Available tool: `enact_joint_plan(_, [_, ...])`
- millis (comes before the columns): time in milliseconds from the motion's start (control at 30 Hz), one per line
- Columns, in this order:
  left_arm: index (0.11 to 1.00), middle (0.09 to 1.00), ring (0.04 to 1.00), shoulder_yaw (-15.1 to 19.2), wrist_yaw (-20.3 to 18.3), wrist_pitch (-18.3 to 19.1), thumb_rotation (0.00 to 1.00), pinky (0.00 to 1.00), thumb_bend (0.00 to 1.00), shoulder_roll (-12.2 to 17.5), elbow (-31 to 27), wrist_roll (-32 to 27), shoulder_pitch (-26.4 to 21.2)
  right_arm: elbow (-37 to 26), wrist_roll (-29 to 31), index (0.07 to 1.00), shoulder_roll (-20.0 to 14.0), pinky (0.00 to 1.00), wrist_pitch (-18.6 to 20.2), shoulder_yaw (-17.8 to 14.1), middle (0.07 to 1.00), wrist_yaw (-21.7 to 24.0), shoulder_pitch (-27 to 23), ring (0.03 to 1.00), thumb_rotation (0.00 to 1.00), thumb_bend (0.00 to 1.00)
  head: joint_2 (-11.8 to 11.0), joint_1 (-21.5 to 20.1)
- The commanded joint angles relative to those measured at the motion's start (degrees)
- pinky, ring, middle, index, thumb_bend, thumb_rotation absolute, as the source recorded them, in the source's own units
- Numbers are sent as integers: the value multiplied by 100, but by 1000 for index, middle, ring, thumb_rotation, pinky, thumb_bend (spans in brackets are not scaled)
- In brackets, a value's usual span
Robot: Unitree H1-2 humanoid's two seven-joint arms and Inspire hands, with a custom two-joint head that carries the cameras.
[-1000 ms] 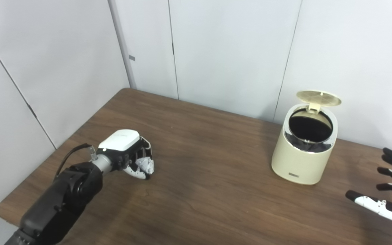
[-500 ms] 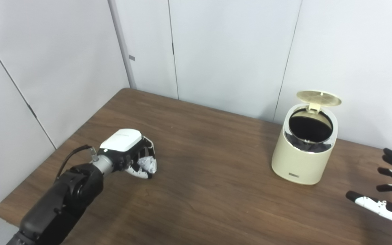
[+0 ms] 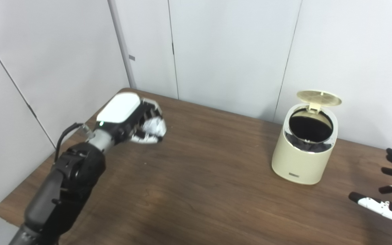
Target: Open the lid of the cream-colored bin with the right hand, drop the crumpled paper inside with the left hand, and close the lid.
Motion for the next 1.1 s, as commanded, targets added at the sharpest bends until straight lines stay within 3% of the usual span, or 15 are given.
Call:
enact_joint_plan(0, [530,473,410,-15,199,-22,0,381,502,-33,-203,58,-267,-79,-33,910,-54,581,-117,-21,907,-71,-258,814,278,797,-31,-69])
enact_joint_plan(167, [540,466,371,-279,193,66,0,314,497,-461,-253,336,-544,-133,-153,885,-8,627,-63,48,861,-86,-258,799,225,789,-103,-335])
enact_joint_plan(300, [537,471,378,-481,316,70,0,319,498,-826,-206,499,-752,-178,-248,887,62,647,67,67,874,-100,-256,804,154,799,-123,-572])
enact_joint_plan(500, [540,480,368,-637,398,155,0,300,496,-1284,-67,517,-1022,-52,-266,889,91,663,-172,58,877,-179,-240,802,137,811,-177,-1127])
enact_joint_plan(633, [525,481,388,-736,626,-25,0,336,499,-1508,197,351,-1217,69,-227,881,155,673,-374,57,873,-298,-211,800,155,825,-208,-1448])
enact_joint_plan(900, [534,474,384,-914,1037,-425,0,329,498,-1686,661,176,-1428,92,-342,887,246,665,-335,175,894,-342,-150,814,199,831,-299,-1941])
enact_joint_plan(1067, [538,472,383,-963,1193,-477,0,325,498,-1801,809,108,-1497,112,-355,890,301,653,-380,215,894,-398,-121,811,202,829,-357,-2205])
